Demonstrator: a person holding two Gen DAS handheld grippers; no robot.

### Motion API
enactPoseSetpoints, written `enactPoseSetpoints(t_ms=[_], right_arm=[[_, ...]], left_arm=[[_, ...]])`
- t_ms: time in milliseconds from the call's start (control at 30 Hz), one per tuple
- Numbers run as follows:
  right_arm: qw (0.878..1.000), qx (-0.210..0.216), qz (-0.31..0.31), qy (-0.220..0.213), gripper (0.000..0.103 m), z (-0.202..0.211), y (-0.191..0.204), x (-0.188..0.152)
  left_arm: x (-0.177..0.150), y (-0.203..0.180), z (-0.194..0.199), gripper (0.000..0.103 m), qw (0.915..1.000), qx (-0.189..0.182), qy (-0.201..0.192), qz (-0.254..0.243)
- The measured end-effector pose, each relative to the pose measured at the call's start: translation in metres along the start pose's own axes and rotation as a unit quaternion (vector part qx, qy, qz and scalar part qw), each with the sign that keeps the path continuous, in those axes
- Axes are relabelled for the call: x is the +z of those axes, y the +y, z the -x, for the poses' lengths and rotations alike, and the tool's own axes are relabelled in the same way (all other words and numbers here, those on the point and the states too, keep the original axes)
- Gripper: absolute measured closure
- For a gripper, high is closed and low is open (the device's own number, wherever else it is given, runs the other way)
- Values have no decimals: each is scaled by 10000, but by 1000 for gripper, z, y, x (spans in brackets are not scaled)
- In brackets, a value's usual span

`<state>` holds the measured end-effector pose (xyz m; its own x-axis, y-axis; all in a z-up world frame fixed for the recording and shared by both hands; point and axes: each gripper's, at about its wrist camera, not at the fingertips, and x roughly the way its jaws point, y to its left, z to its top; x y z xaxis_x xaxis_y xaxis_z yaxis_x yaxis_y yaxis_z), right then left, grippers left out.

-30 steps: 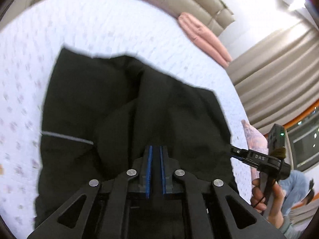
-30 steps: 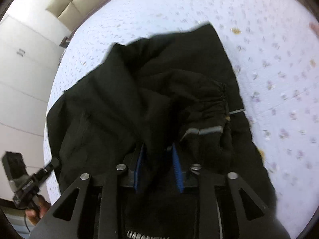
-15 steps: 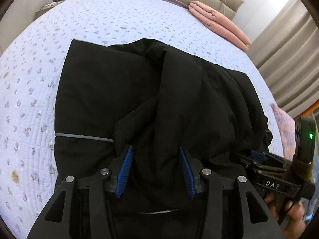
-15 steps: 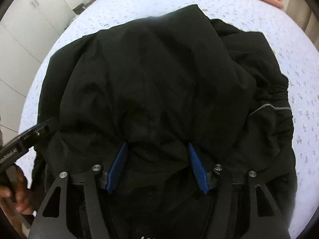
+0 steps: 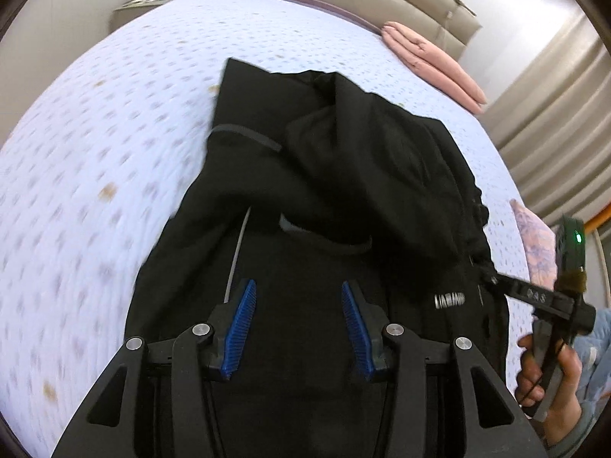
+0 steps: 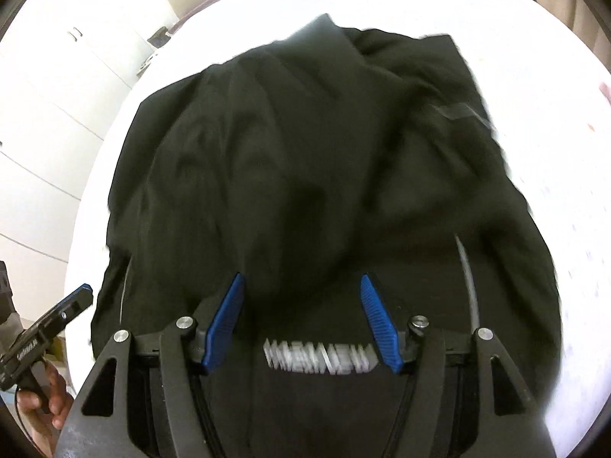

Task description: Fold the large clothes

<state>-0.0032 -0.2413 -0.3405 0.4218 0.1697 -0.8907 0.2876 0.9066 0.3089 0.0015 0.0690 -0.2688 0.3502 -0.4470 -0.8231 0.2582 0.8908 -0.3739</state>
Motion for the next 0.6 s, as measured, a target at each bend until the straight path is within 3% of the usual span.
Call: enactPoseSetpoints(t_ms=[200,400,600], right_arm=[[9995,-191,-34,238,37,85,-44,-82],[9997,-208,-28,79,36,170,-51,-111],[9994,-347,25,-5,29,210,-60,-133]], left_arm=[[-52,-16,64,55,9991,10,-39,425],[-72,-40,143,55,9984,275,-347,364],[-92,-32,188,54,9963,618,-404,444]])
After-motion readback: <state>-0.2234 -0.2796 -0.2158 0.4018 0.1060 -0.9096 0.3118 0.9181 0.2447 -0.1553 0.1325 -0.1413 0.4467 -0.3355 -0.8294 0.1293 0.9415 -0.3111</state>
